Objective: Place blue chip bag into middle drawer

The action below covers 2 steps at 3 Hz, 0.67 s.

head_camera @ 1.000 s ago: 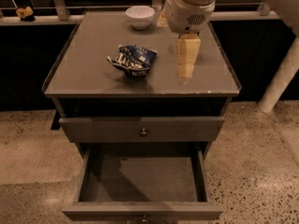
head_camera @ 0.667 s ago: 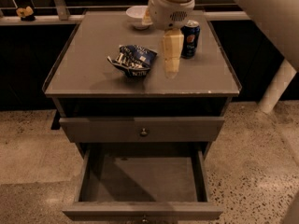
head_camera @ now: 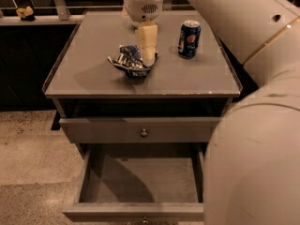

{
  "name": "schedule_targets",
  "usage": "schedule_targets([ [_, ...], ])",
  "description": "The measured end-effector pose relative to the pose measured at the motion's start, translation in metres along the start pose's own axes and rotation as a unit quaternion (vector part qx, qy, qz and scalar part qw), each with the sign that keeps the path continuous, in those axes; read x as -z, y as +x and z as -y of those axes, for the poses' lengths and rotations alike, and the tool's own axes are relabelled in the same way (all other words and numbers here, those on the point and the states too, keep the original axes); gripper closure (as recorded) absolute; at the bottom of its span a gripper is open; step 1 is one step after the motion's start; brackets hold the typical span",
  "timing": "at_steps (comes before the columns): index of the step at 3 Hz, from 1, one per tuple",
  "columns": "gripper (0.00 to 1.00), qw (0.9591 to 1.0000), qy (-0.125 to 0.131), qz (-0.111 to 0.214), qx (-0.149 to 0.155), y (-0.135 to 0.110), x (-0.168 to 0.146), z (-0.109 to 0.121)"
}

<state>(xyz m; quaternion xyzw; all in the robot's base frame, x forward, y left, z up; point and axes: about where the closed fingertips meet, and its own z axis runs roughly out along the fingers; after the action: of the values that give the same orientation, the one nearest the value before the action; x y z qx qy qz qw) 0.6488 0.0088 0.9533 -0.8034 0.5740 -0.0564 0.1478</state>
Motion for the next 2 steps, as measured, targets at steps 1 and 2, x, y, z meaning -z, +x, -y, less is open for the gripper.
schedule_targets([
  [1,0.00,0.9987,0.006,-0.033,-0.038,0.003,-0.025,0.028],
  [2,0.00,0.9942,-0.003,-0.051,-0.095,0.014,-0.053,0.041],
])
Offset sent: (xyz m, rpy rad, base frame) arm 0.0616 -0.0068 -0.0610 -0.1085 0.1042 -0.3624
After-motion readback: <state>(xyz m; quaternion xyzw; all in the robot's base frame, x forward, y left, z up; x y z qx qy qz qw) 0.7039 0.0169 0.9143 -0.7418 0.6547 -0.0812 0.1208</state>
